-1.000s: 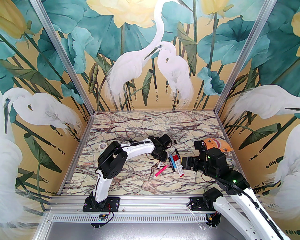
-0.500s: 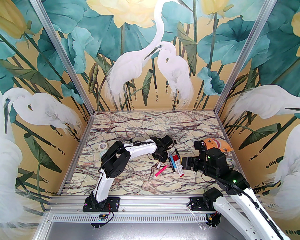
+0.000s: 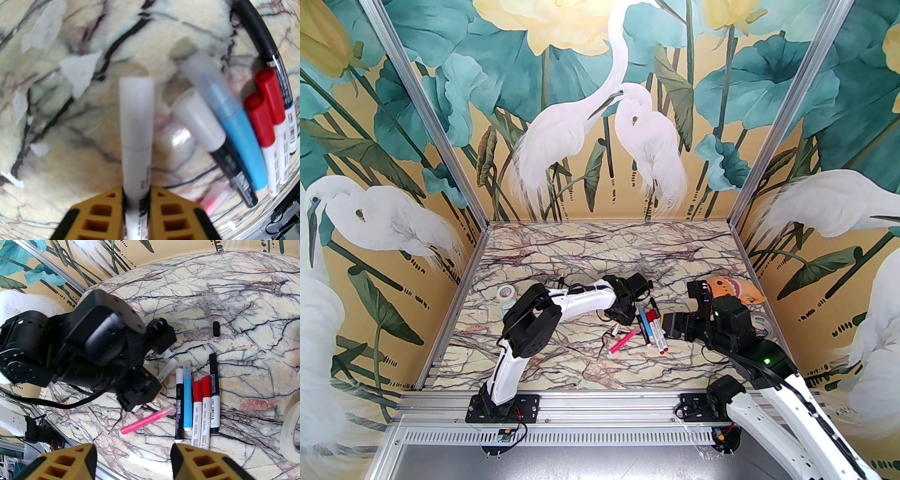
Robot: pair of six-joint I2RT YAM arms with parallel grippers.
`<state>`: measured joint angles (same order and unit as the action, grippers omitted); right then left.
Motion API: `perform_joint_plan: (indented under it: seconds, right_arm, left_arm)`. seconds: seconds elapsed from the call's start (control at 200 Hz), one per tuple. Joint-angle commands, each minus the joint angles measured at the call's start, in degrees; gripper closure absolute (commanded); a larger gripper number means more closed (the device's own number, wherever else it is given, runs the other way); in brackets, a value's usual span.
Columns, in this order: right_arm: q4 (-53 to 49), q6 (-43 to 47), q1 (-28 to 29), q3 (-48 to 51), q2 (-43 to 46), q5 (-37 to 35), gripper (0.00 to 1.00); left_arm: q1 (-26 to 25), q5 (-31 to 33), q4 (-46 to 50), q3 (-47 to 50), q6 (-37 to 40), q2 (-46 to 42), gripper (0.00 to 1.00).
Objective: Open the pen caps
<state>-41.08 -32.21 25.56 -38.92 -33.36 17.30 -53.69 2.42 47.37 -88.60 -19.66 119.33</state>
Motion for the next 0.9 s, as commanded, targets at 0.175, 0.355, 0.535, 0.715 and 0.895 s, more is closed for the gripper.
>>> perform_joint_plan:
  seconds: [0.175,0.355,0.535,0.715,0.895]
  right_arm:
    - [11.41,-10.06,0.37,3.51,-1.99,3.24,0.46]
    - [20.01,-14.81,0.37,5.25,-5.46,4.87,0.49]
    - [27.43,-17.58,0.37,4.91,-9.85,6.13,0.51]
    - [33.03,-20.34,0.45,3.02,-14.72,6.71,0.51]
    - [37.58,-22.32,0.91,1.14,-20.10,7.29,0.51]
  left_arm:
    - [3.10,-7.09,-4.94,8.75,2.32,-16.20,0.78]
    - [5.49,-14.86,-11.93,16.38,1.18,-25.64,0.77]
    - [6.29,-21.02,-18.91,21.87,0.16,-31.64,0.77]
    - [7.46,-26.67,-26.15,27.15,-1.31,-35.52,0.77]
    - [7.81,-30.70,-31.24,29.95,-1.75,-37.89,0.76]
